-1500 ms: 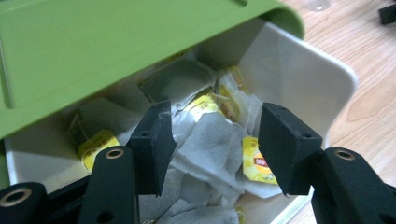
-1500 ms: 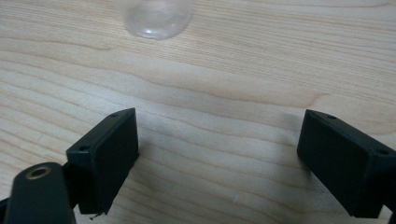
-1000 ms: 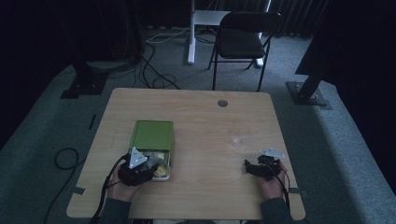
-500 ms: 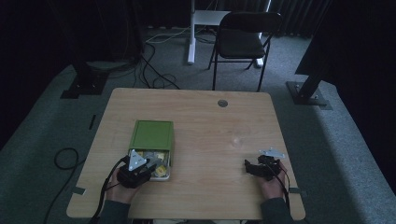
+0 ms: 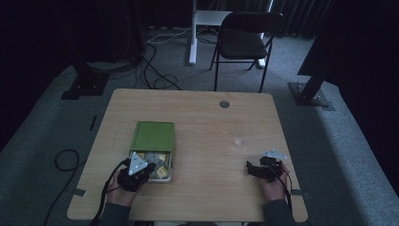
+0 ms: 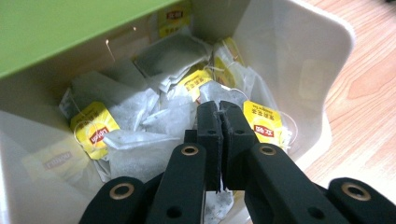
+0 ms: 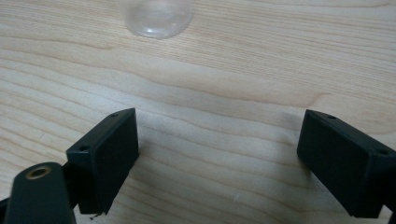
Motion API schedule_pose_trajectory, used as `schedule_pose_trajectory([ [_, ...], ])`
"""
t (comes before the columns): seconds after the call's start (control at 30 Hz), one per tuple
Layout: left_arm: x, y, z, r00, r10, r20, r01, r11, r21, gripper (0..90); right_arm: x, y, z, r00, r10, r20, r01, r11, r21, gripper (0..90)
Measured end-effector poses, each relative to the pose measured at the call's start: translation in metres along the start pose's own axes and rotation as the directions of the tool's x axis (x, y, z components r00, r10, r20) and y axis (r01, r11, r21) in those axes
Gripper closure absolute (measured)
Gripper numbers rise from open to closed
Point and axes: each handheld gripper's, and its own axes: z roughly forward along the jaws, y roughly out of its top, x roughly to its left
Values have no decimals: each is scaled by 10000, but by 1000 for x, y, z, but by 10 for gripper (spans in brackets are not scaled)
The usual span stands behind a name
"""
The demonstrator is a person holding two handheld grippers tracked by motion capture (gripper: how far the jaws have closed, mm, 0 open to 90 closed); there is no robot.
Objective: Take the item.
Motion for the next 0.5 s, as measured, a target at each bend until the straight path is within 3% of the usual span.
schedule_pose_trajectory([
  [0.5, -5, 13, -21, 9997, 182, 186, -169, 9977, -651, 890, 0, 0, 0, 10000, 1, 0, -1, 10000, 0, 122],
])
